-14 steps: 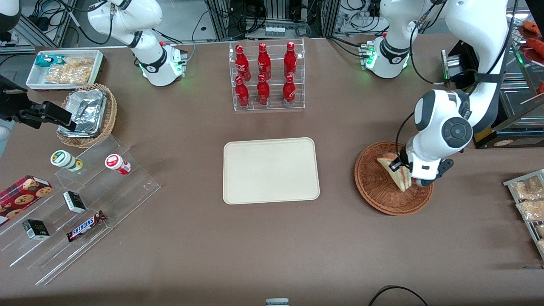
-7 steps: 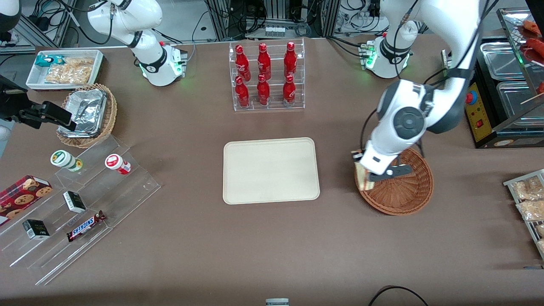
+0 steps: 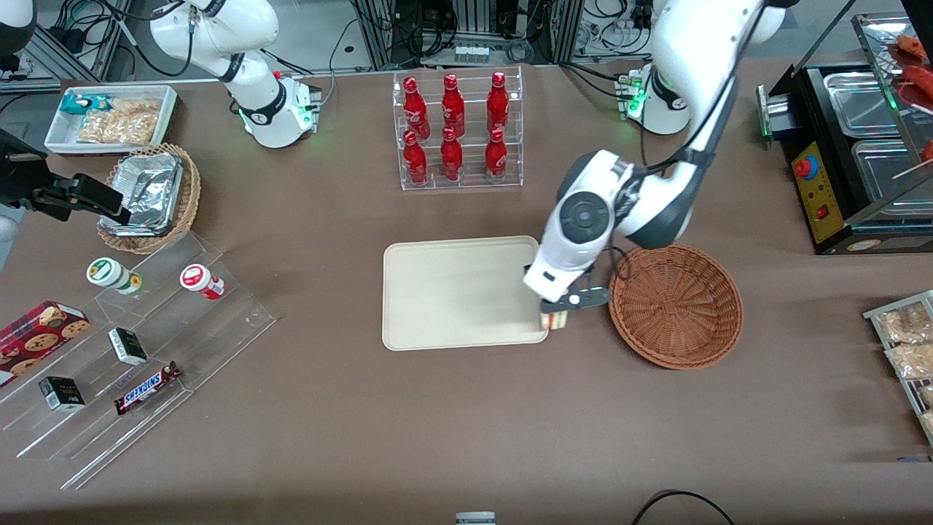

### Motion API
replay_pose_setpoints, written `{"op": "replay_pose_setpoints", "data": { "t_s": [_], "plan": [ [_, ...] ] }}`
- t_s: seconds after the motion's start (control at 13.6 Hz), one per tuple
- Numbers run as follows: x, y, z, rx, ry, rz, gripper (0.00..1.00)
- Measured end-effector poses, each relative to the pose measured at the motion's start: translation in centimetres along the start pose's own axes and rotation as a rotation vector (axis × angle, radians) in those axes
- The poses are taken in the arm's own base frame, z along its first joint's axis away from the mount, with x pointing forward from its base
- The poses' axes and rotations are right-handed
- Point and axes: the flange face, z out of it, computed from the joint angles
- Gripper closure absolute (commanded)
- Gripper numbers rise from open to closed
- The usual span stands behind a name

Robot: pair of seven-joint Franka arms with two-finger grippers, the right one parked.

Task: Place sandwich from basket to tray
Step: 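Lift the sandwich and carry it with the left gripper toward the cream tray, then lower the sandwich onto the cream tray and open the left gripper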

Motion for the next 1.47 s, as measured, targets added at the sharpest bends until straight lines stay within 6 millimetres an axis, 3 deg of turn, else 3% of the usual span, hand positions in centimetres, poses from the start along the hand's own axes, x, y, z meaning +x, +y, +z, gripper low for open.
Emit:
{"op": "replay_pose_setpoints", "data": {
  "t_s": [0.37, 0.66, 0.95, 1.32, 1.39, 1.47],
  "plan": [
    [-2.2, 7.5, 2.3, -0.018, 0.008, -0.031, 0.95],
    [-4.1, 11.7, 3.8, -0.029, 0.012, -0.039, 0.95],
    [-5.5, 14.0, 4.9, -0.035, 0.01, -0.014, 0.96],
    [-6.8, 15.2, 6.6, -0.028, -0.011, 0.008, 0.92],
    [-7.1, 15.4, 6.7, -0.029, -0.015, 0.013, 0.79],
    [-7.2, 15.5, 6.7, -0.031, -0.016, 0.015, 0.35]
  ]
}}
